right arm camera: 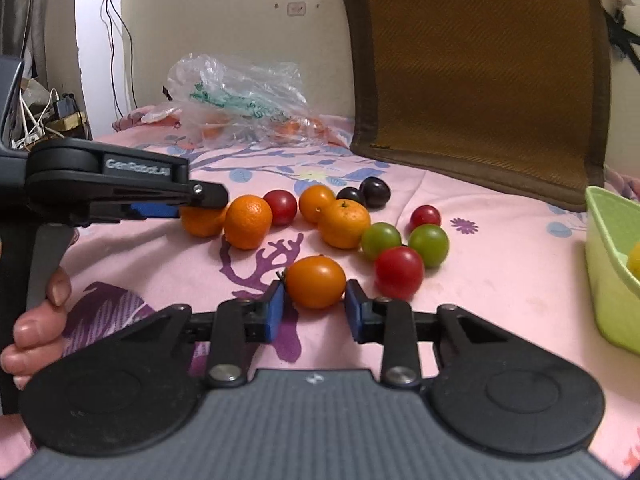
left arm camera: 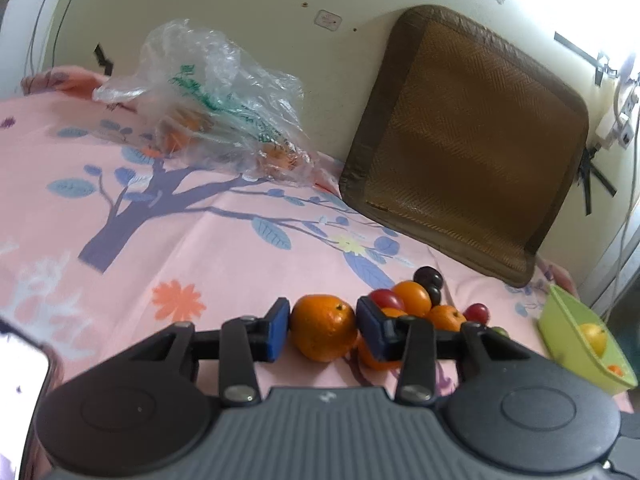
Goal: Organize fruits
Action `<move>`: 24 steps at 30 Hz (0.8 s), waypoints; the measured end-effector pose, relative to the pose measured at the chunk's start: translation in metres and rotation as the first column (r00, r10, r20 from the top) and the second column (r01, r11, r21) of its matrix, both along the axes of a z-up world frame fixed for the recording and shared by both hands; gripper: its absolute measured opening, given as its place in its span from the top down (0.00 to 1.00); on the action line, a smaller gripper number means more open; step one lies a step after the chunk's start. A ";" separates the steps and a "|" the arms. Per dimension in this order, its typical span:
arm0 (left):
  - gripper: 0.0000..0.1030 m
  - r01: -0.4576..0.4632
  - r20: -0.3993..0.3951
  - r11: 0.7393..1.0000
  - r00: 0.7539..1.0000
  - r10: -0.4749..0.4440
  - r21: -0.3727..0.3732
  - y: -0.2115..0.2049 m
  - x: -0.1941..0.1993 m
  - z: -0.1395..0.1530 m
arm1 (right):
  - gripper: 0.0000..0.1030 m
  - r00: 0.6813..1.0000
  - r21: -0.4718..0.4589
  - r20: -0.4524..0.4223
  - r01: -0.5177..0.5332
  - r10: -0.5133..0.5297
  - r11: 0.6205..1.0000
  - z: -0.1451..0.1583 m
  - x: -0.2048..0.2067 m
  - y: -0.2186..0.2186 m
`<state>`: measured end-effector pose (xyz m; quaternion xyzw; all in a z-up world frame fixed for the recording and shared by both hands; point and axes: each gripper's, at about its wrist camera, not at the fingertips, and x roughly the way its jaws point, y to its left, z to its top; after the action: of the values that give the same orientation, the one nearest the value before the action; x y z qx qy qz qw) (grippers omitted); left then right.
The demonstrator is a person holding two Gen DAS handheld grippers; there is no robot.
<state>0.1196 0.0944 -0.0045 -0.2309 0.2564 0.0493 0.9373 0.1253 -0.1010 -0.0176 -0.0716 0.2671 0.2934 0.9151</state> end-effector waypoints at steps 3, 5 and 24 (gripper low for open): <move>0.64 0.014 0.029 1.000 0.999 -0.014 -0.011 -0.003 -0.022 0.001 | 0.66 1.000 -0.002 0.028 -0.003 0.003 1.000 0.000 -0.016 -0.007; 0.64 0.036 0.047 0.999 0.998 -0.036 -0.007 -0.008 -0.038 0.002 | 0.66 0.999 -0.008 0.048 -0.001 0.002 1.000 0.000 -0.030 -0.015; 0.56 0.365 0.008 0.917 0.929 -0.371 0.160 -0.118 -0.067 -0.003 | 0.56 0.988 0.011 0.035 0.151 -0.151 0.989 -0.010 -0.078 -0.081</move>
<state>0.0529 -0.0235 -0.0077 -0.1056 0.2727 -0.1121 0.9497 0.0476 -0.1823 -0.0279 -0.0525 0.2542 0.2232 0.9396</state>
